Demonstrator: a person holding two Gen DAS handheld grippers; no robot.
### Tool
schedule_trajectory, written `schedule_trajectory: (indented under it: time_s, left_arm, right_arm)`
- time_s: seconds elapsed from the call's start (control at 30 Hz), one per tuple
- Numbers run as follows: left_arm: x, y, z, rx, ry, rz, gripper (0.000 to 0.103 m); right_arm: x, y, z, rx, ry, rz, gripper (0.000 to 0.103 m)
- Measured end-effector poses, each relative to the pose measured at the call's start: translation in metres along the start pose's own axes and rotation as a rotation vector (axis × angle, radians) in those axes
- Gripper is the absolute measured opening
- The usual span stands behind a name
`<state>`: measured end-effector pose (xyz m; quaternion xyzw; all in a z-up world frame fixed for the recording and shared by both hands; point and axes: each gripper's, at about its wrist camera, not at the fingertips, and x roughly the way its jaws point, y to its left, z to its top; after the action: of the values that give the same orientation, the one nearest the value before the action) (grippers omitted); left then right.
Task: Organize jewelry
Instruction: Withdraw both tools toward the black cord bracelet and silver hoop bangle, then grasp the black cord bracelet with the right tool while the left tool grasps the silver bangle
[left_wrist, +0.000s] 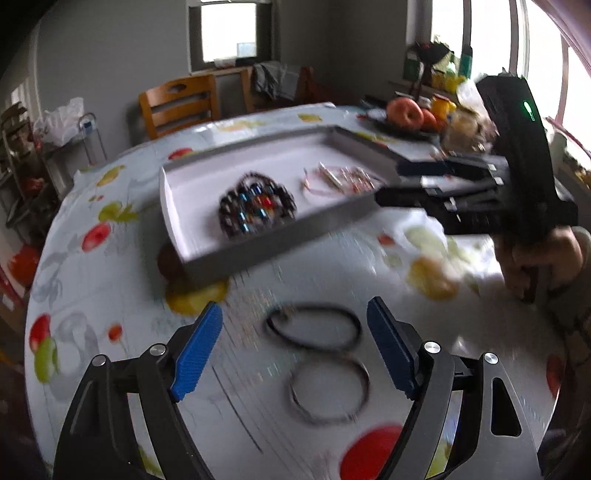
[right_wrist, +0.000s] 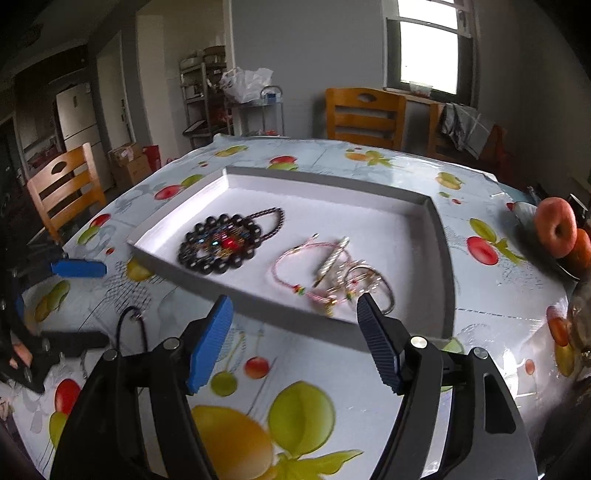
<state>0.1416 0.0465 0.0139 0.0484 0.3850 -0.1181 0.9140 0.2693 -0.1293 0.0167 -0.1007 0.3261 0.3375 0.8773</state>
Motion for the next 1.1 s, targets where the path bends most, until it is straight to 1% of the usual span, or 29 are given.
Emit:
schedule_trajectory:
  time_s: [0.1,0.23,0.3,0.33,0.37,0.53,0.57,0.6,0.63,0.8,1.1]
  left_arm:
    - [-0.004,-0.009,-0.011,0.021,0.017,-0.004,0.081]
    - [-0.005,-0.019,-0.016,0.052,0.038,0.005,0.081]
    - [-0.002,-0.022,-0.018,0.061,0.059,-0.007,0.068]
    - [0.001,-0.022,-0.019,0.061,0.073,-0.010,0.058]
    - [0.002,-0.022,-0.020,0.059,0.084,-0.010,0.051]
    - [-0.001,-0.021,-0.022,0.053,0.083,-0.012,0.049]
    - [-0.003,-0.020,-0.023,0.047,0.077,-0.014,0.040]
    - [-0.003,-0.018,-0.023,0.038,0.076,-0.015,0.027]
    - [-0.003,-0.014,-0.024,0.021,0.080,-0.021,0.018]
    - [-0.007,-0.006,-0.025,-0.019,0.066,-0.026,0.018]
    - [-0.009,-0.007,-0.031,-0.007,0.087,-0.040,0.018]
  right_arm:
    - [-0.001,0.009,-0.002,-0.016,0.008,0.015,0.073]
    - [0.000,0.016,-0.004,-0.026,0.022,0.035,0.073]
    - [0.000,0.020,-0.005,-0.033,0.027,0.040,0.074]
    - [0.000,0.022,-0.006,-0.036,0.030,0.044,0.074]
    - [0.000,0.023,-0.006,-0.037,0.031,0.047,0.074]
    - [0.000,0.032,-0.008,-0.047,0.048,0.075,0.075]
    - [0.001,0.034,-0.008,-0.050,0.052,0.080,0.075]
    - [0.002,0.036,-0.008,-0.053,0.058,0.087,0.075]
    - [0.003,0.039,-0.009,-0.058,0.064,0.096,0.075]
    - [0.007,0.056,-0.010,-0.092,0.093,0.131,0.075]
    - [0.014,0.074,-0.012,-0.133,0.128,0.150,0.075]
